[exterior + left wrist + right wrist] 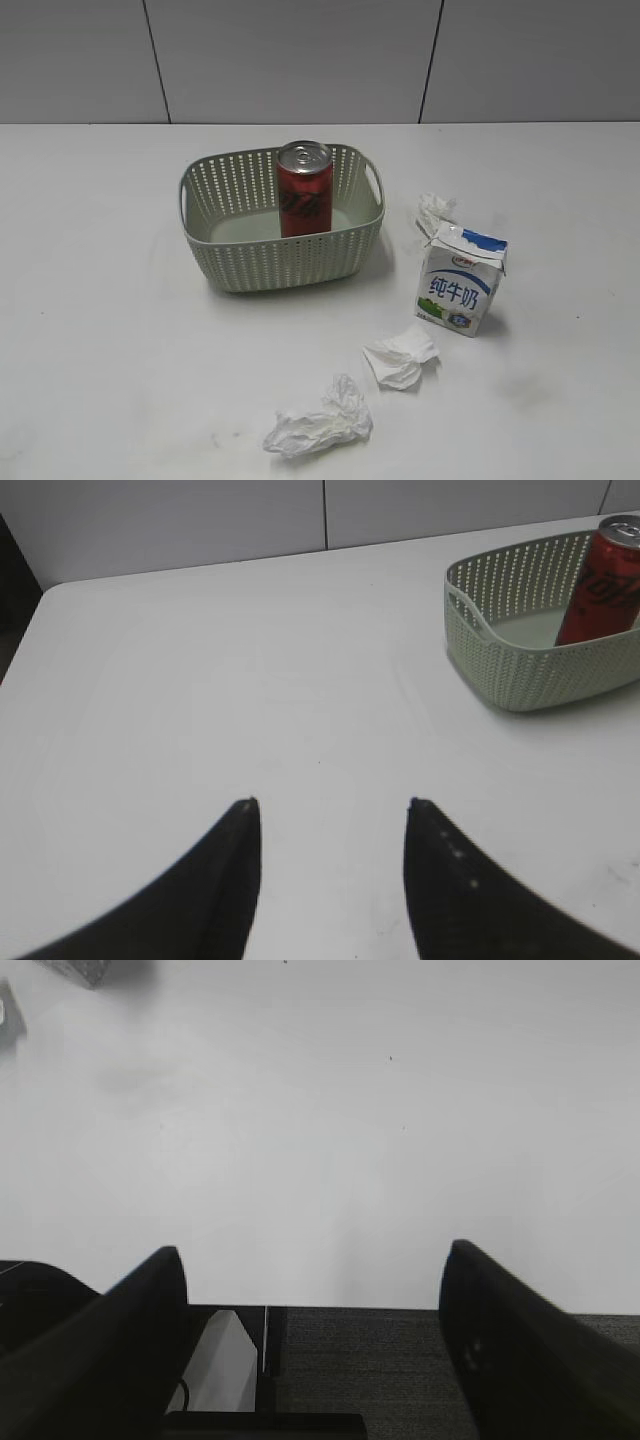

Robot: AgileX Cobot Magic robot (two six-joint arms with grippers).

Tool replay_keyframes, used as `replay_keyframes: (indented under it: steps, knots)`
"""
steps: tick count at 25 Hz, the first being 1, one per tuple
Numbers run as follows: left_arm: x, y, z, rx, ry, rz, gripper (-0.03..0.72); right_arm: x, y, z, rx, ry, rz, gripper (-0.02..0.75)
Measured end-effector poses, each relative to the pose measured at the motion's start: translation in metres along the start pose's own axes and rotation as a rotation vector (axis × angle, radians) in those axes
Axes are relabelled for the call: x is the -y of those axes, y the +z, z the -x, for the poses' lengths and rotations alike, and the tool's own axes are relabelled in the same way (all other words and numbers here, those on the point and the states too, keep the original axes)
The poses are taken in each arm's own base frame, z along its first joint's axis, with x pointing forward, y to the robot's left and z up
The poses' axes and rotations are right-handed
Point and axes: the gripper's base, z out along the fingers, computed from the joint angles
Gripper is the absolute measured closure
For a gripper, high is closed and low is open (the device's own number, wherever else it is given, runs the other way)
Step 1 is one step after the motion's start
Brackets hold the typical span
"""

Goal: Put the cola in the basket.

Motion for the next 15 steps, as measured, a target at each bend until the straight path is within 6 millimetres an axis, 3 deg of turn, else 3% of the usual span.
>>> replay_keyframes:
  steps: [7, 15]
  knots:
    - [0.0, 0.0, 0.0, 0.0, 0.0, 0.0, 0.324, 0.0, 0.007, -0.047, 0.033, 0.001, 0.005, 0.147]
    - [0.0, 0.0, 0.0, 0.0, 0.0, 0.0, 0.324, -0.001, -0.005, -0.067, 0.216, -0.006, 0.012, 0.148]
